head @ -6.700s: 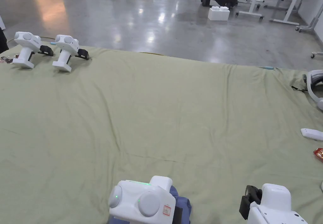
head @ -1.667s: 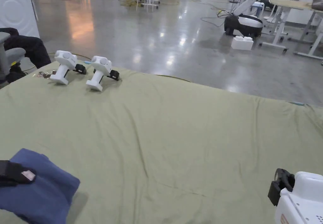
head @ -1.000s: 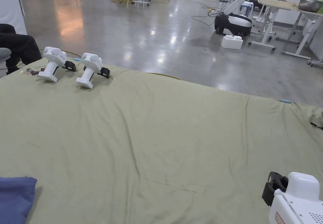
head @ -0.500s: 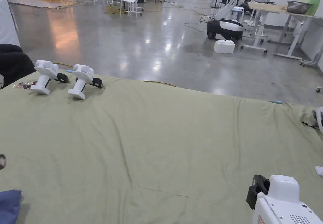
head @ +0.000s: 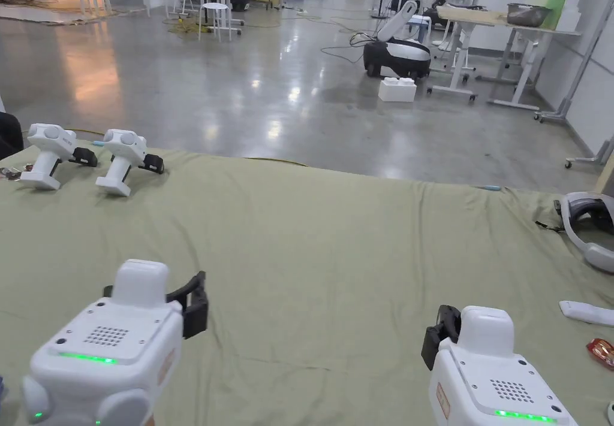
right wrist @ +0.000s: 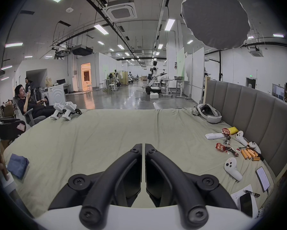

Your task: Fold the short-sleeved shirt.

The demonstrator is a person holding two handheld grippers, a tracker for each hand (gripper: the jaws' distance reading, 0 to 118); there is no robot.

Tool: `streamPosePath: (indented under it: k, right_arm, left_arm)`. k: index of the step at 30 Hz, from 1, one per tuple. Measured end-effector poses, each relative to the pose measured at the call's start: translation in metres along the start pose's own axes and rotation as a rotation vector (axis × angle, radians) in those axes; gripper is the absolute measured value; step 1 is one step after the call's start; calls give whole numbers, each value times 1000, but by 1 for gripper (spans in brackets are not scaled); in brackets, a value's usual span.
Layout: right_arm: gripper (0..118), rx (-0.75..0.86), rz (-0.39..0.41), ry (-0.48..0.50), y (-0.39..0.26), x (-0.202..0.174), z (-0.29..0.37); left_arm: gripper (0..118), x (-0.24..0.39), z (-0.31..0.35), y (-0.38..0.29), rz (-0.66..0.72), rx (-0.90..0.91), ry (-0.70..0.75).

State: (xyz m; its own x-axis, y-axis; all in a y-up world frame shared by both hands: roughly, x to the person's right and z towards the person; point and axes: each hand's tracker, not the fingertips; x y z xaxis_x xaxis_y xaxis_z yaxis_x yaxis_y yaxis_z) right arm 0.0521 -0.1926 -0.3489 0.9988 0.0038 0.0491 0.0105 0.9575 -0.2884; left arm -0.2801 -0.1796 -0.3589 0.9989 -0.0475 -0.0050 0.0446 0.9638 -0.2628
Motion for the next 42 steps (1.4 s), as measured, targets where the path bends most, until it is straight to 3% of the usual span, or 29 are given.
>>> streamPosePath:
  k: [1, 3, 8, 22, 38, 40, 42]
  right_arm:
    - [5, 9, 3, -1, 1, -1, 1]
    - [5, 21, 10, -4, 2, -2, 3]
    - [5, 43, -1, -14, 1, -1, 5]
    - [5, 76, 5, -15, 1, -8, 11]
    - [6, 81, 34, -36, -1, -14, 17]
    - [11, 79, 41, -47, -2, -15, 17]
    - [34, 76, 48, -56, -2, -16, 17]
  left_arm:
    - [58, 9, -1, 1, -4, 6, -3]
    - [25, 23, 2, 5, -1, 26, -21]
    - [2, 38, 7, 8, -14, 70, 4]
    - [1, 21, 7, -3, 82, 55, 9]
    - [2, 26, 12, -6, 57, 52, 18]
    - [13, 26, 13, -8, 55, 53, 24]
    - [50, 26, 14, -8, 52, 52, 28]
